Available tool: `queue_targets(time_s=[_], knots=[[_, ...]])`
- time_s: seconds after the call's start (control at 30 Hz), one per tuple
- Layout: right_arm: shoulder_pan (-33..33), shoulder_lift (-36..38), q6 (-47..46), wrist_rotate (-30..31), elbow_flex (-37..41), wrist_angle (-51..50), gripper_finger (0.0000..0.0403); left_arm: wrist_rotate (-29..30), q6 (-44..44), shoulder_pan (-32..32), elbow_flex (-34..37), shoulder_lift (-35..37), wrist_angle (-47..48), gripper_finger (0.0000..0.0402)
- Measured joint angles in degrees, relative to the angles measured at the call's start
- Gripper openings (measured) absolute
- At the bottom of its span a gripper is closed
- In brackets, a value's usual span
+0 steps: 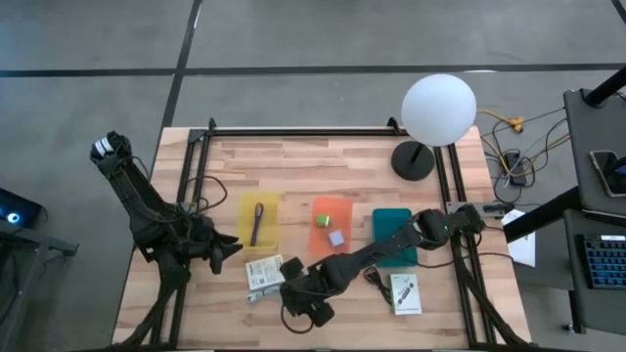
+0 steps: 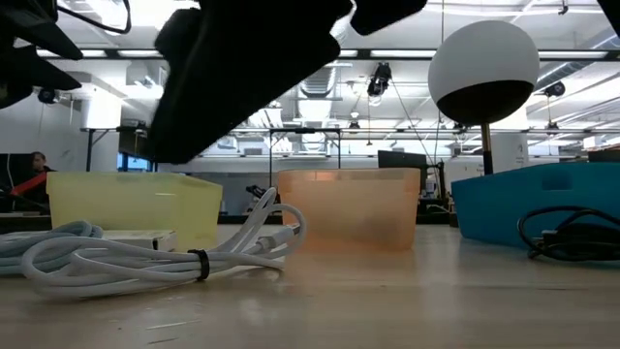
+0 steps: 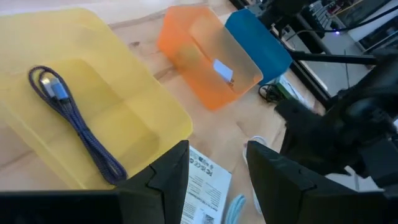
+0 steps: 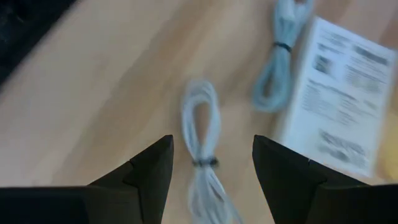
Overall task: Pick and place items into bin
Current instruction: Put the white charger cable into the yellow bin
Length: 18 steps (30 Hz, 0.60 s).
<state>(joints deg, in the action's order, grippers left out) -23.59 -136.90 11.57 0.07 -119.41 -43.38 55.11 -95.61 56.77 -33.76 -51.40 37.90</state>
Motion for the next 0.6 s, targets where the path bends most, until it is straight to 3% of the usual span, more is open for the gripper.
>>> queue_targets(time_s=[0.23,0.6], knots=[[0.02,0.00,-2.01,-0.62,5.87,8.09,0.0206,-0.61,0.02,-0.02,0.04,-0.76,-1.31,0.0147],[1.03,0.00,-7.14,-0.37,10.96,9.89,0.0205,-0.59,0.01,-0.05,0.31,-0.68,-1.47,0.0147]])
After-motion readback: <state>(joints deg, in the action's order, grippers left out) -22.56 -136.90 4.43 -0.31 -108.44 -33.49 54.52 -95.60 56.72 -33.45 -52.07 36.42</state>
